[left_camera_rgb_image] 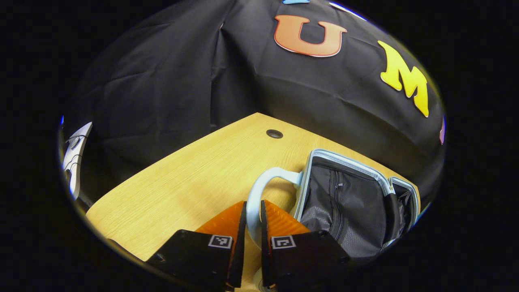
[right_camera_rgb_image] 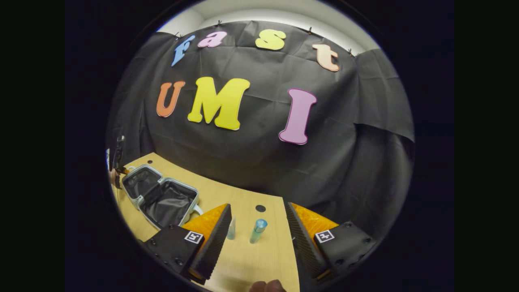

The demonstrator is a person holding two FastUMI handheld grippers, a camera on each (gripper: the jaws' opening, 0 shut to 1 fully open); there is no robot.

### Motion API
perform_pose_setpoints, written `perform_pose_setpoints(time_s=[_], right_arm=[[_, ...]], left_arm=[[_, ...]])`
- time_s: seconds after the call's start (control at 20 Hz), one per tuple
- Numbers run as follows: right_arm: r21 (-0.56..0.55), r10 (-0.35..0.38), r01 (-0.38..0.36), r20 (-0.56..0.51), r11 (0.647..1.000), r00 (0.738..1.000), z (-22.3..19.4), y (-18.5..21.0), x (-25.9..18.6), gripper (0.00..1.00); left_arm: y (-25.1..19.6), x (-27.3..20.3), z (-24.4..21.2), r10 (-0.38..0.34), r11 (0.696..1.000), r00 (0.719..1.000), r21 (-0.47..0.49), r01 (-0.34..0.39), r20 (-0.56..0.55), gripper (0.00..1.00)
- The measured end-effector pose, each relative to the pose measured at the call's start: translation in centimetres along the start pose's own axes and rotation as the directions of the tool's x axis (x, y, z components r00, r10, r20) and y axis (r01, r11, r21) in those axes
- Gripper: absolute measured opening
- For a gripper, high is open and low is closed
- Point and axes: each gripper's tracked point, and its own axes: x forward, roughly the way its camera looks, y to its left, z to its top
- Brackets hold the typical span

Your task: First open the suitcase, pack the skin care products into it, and then close the suitcase.

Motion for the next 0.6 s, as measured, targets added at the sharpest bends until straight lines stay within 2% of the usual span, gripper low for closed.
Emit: perform_pose_setpoints(time_s=[0.05,0.1,0.2,0.35,0.45,0.5,0.6], right_arm=[[0.001,0.005,-0.005,0.001,1.0,1.0,0.0,0.1,0.0,0.81],[0.005,0.008,-0.008,0.005,1.0,1.0,0.1,0.0,0.0,0.81],[0.019,0.013,-0.014,0.008,1.0,1.0,-0.1,-0.1,0.0,0.81],[0.06,0.025,-0.025,-0.003,0.998,1.0,-0.9,-0.2,0.2,0.81],[0.086,0.032,-0.033,0.007,0.996,0.999,-1.0,-0.5,0.1,0.81],[0.094,0.034,-0.035,0.013,0.995,0.999,-1.1,-0.7,0.0,0.81],[0.115,0.035,-0.037,0.018,0.993,0.999,-1.4,-1.3,0.0,0.8]], left_arm=[[0.3,-0.3,0.4,0.02,1.0,1.0,0.002,-0.02,0.007,0.23],[0.0,-0.9,1.1,0.015,1.0,0.999,-0.003,-0.015,0.033,0.42],[-2.5,-4.1,3.6,-0.053,0.998,0.993,-0.02,0.056,0.103,0.81],[-7.2,-10.0,8.2,-0.091,0.996,0.963,0.014,0.09,0.252,0.87],[-11.5,-14.8,11.3,-0.116,0.992,0.921,0.09,0.089,0.371,0.98],[-13.9,-17.2,12.5,-0.14,0.989,0.897,0.109,0.103,0.42,0.97],[-18.9,-20.9,13.3,-0.192,0.981,0.867,0.128,0.149,0.459,0.97]])
